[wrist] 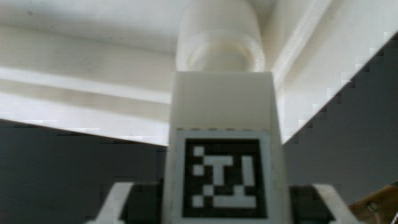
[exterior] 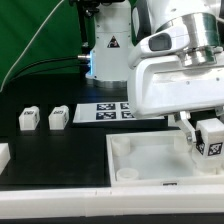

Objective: Assemble one leg

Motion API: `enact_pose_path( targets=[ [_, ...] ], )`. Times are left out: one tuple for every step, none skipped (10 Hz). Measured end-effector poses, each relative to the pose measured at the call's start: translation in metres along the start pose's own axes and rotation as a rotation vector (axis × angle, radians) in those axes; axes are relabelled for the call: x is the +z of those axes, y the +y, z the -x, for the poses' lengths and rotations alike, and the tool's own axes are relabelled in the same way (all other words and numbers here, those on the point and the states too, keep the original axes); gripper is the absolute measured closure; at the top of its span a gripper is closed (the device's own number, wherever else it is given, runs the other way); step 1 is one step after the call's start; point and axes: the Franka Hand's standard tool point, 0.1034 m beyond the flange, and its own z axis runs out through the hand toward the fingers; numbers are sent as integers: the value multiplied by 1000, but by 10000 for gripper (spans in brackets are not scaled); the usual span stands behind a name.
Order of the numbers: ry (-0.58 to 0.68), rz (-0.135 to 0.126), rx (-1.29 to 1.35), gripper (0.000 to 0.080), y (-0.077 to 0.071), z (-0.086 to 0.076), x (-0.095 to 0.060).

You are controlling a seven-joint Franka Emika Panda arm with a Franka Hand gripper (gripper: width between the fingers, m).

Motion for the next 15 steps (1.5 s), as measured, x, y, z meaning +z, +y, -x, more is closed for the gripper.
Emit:
enact_pose_path(
  targets=[
    [-5, 0, 0, 506, 0, 0, -1],
    [-4, 1, 0, 506, 2, -3, -3],
    [-2, 2, 0, 325, 2, -4, -4],
    [-2, 2, 0, 211, 3, -4, -4],
    [-2, 2, 0, 211, 3, -3, -4],
    [-3, 2, 0, 163, 3, -3, -4],
    [-2, 3, 1, 153, 4, -4, -5],
    [-2, 3, 1, 153, 4, -4, -5],
    [-2, 4, 1, 151, 5, -4, -5],
    [-3, 7, -9, 151, 8, -5, -6],
    [-8, 9, -12, 151, 11, -7, -9],
    [-15, 10, -16, 151, 15, -10, -13],
    [-23, 9, -21, 151, 16, -12, -16],
    [-47, 2, -22, 151, 13, -11, -15],
    [-44, 3, -22, 151, 14, -11, -15]
  ],
)
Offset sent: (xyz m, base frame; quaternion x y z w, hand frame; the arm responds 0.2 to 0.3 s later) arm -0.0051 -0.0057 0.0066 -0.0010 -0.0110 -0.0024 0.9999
